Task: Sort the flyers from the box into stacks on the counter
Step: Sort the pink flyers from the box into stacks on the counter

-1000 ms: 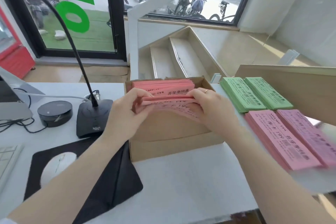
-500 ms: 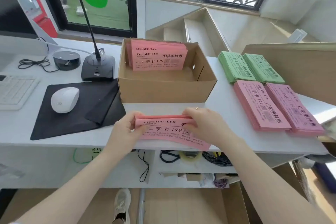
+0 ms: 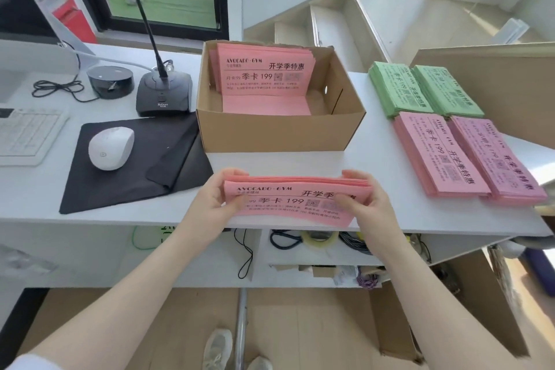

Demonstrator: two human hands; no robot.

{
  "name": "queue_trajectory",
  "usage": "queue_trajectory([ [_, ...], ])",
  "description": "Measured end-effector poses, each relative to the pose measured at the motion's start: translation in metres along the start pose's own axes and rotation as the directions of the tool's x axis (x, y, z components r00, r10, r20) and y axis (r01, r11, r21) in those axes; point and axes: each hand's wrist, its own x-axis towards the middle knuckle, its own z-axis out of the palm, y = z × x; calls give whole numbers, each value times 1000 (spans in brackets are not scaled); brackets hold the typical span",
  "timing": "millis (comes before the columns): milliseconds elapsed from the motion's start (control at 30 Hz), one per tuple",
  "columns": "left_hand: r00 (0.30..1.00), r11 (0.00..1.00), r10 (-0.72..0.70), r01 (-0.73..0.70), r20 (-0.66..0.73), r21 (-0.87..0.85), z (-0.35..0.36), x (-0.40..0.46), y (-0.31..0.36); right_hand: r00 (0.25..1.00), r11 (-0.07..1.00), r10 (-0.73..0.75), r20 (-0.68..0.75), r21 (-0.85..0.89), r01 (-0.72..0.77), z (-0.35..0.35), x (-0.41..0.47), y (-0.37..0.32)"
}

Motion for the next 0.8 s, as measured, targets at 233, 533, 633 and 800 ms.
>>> queue_trajectory([
  [233, 997, 997, 73, -73, -11, -28, -1, 10, 10, 992, 991, -105, -66, 79, 110, 11, 4, -13],
  [533, 998, 989, -41, 33, 49, 144, -16, 27, -10, 992, 1000, -26, -120, 2, 26, 29, 2, 0],
  [633, 996, 977, -1, -17, 84, 215, -16, 36, -2, 983, 1000, -15, -183, 18, 18, 25, 0, 0],
  [800, 965, 967, 60, -120, 255, 226, -1, 57, 15, 958, 998, 25, -285, 59, -9, 8, -8, 2],
])
